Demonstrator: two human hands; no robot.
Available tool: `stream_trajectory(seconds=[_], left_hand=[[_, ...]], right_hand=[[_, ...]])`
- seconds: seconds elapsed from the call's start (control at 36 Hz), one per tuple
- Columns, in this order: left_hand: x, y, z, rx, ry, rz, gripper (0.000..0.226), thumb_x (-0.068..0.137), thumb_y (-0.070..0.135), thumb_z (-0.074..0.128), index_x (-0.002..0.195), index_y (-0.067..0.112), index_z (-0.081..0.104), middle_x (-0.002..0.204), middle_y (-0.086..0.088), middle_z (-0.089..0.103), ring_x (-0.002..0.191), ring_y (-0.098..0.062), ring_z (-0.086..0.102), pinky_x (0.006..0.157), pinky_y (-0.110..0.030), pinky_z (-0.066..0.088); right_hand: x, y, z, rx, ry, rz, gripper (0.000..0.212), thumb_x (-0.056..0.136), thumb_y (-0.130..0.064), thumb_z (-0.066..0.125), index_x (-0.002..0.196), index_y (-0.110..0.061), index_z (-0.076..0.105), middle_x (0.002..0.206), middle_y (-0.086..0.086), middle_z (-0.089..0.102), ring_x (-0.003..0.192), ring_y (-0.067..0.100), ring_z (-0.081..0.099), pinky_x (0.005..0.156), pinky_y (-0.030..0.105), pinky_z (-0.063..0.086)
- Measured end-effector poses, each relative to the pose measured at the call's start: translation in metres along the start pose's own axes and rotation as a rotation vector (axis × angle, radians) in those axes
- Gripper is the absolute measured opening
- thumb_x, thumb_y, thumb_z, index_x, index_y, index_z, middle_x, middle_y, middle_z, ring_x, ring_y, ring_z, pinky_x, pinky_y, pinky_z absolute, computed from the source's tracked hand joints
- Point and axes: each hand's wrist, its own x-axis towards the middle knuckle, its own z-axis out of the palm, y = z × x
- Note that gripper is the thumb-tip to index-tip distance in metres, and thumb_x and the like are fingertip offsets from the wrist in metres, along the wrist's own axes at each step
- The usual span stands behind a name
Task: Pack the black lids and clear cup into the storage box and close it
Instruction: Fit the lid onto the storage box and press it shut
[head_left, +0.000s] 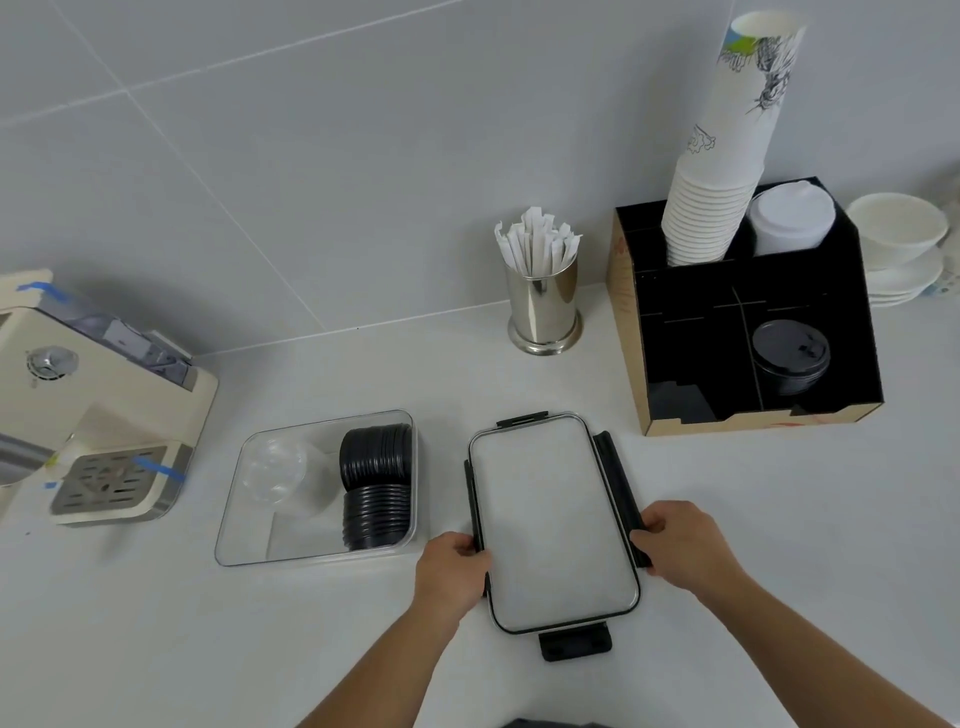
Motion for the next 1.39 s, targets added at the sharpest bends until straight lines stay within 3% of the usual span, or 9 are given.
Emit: stream_trajectory(seconds=[0.19,0.44,0.61,0.69,0.81,0.92,1.08,1.19,1.39], left_hand=[[-0.005,0.001,-0.003,0.040,0.039,0.051,0.019,0.092,0.007,0.050,0.091,0.013,0.069,0.088,-0.005,0.070,0.066,-0.013,0.059,0.048,-0.016,0.042],[-0.018,0.010,-0.005,-0.068,0.037,0.127,0.020,0.095,0.009,0.052,0.089,0.022,0.066,0.089,-0.005,0.071,0.070,-0.014,0.060,0.057,-0.020,0.046],[-0.023,0.021,-0.011,-0.200,0.008,0.159,0.016,0.095,0.010,0.056,0.094,0.021,0.068,0.092,-0.005,0.076,0.087,-0.026,0.073,0.084,-0.044,0.060],[-0.024,0.025,-0.019,-0.276,-0.003,0.166,0.019,0.094,0.004,0.056,0.099,0.016,0.071,0.089,-0.007,0.078,0.087,-0.029,0.074,0.086,-0.049,0.059],[-0.032,0.035,-0.034,-0.360,-0.010,0.182,0.022,0.092,-0.002,0.055,0.099,0.012,0.071,0.087,-0.009,0.077,0.078,-0.025,0.072,0.087,-0.048,0.059],[-0.040,0.043,-0.050,-0.434,-0.001,0.202,0.022,0.092,-0.003,0.058,0.097,0.015,0.070,0.086,-0.010,0.076,0.076,-0.021,0.069,0.085,-0.044,0.060],[-0.042,0.052,-0.083,-0.584,0.018,0.199,0.010,0.092,0.001,0.061,0.094,0.007,0.069,0.077,-0.010,0.072,0.069,-0.021,0.065,0.064,-0.032,0.052],[-0.037,0.052,-0.108,-0.656,0.021,0.187,0.006,0.094,0.009,0.063,0.094,0.006,0.067,0.071,-0.007,0.070,0.071,-0.026,0.064,0.074,-0.040,0.051],[-0.039,0.046,-0.153,-0.846,0.005,0.151,0.021,0.091,0.020,0.069,0.099,0.001,0.068,0.081,-0.012,0.068,0.071,-0.022,0.067,0.070,-0.033,0.058]], right_hand=[[-0.002,-0.003,-0.007,0.063,-0.044,-0.022,0.013,0.084,-0.006,0.063,0.072,-0.005,0.064,0.068,0.010,0.066,0.061,0.025,0.071,0.066,0.045,0.062],[-0.008,-0.017,-0.023,0.145,0.019,-0.067,0.014,0.086,-0.006,0.063,0.074,-0.008,0.070,0.071,0.012,0.073,0.069,0.029,0.071,0.067,0.042,0.063],[-0.014,-0.036,-0.036,0.173,0.076,-0.106,0.015,0.088,-0.009,0.061,0.076,-0.012,0.070,0.069,0.008,0.073,0.069,0.026,0.070,0.070,0.042,0.062],[-0.016,-0.046,-0.041,0.184,0.109,-0.141,0.016,0.087,-0.009,0.059,0.074,-0.011,0.069,0.066,0.009,0.072,0.068,0.027,0.070,0.071,0.048,0.061],[-0.021,-0.062,-0.042,0.198,0.127,-0.197,0.019,0.089,-0.010,0.057,0.074,-0.013,0.068,0.065,0.004,0.071,0.063,0.024,0.069,0.071,0.046,0.061],[-0.028,-0.080,-0.042,0.240,0.129,-0.248,0.020,0.091,-0.010,0.056,0.076,-0.014,0.069,0.070,0.009,0.073,0.074,0.033,0.069,0.071,0.044,0.062],[-0.041,-0.113,-0.034,0.345,0.106,-0.307,0.018,0.092,-0.006,0.058,0.081,-0.013,0.071,0.071,0.001,0.075,0.071,0.026,0.069,0.068,0.041,0.062],[-0.048,-0.134,-0.023,0.386,0.059,-0.340,0.016,0.091,-0.005,0.058,0.085,-0.010,0.072,0.075,0.006,0.076,0.076,0.031,0.071,0.067,0.042,0.062],[-0.066,-0.180,0.006,0.451,-0.027,-0.411,0.016,0.091,0.000,0.058,0.084,-0.004,0.071,0.066,0.006,0.073,0.054,0.017,0.063,0.068,0.049,0.062]])
